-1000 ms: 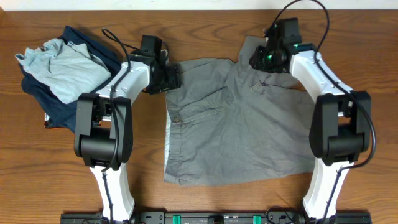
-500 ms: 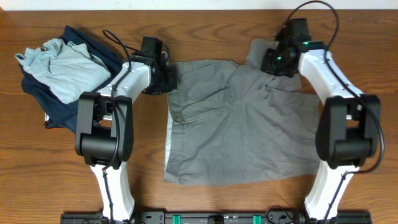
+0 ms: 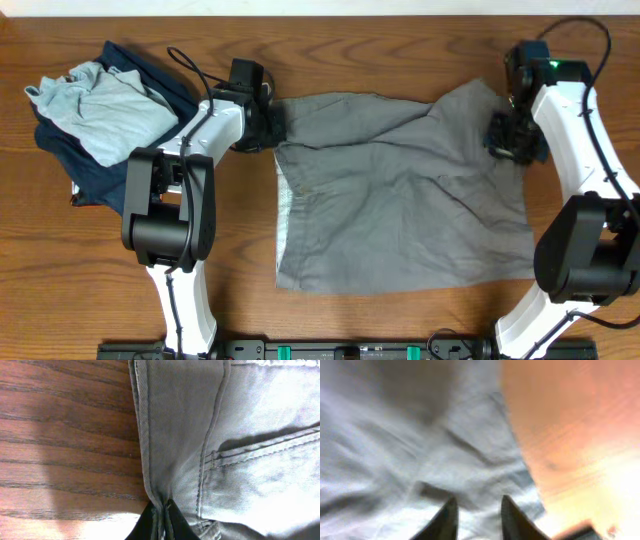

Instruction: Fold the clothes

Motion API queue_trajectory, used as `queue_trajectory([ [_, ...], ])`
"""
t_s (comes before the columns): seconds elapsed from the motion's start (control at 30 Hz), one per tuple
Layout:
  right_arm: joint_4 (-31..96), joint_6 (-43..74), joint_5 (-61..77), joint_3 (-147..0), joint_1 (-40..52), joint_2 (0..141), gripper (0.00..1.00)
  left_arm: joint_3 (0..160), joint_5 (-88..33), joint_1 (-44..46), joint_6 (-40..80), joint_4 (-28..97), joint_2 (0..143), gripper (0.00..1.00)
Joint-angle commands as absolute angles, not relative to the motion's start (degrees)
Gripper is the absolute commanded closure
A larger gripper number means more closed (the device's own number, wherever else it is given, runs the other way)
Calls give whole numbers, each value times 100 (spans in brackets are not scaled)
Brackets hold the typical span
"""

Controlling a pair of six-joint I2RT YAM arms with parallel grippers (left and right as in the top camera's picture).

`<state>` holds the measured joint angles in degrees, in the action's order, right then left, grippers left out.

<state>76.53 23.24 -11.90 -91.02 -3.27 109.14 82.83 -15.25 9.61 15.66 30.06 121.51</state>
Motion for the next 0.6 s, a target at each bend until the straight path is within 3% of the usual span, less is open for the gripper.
queue_trajectory([
  [0.0,7734,2241,-1621,-8803,-436,10978,55,8088,-1194,932,1614,3098,12446,94],
  [0.23,6858,2047,-1278,-8927,-541,10951,55,8088,-1194,932,1610,3168,12444,94],
  [0.37,5898,1420,-268,-9441,-552,10949,47,8088,-1194,932,1612,3225,12444,94],
  [0.43,5365,1232,-12,-9535,-563,10949,38,8088,-1194,932,1612,3249,12444,94],
  [0.57,4635,683,156,-9507,-572,11059,33,8088,-1194,932,1612,3317,12444,94],
])
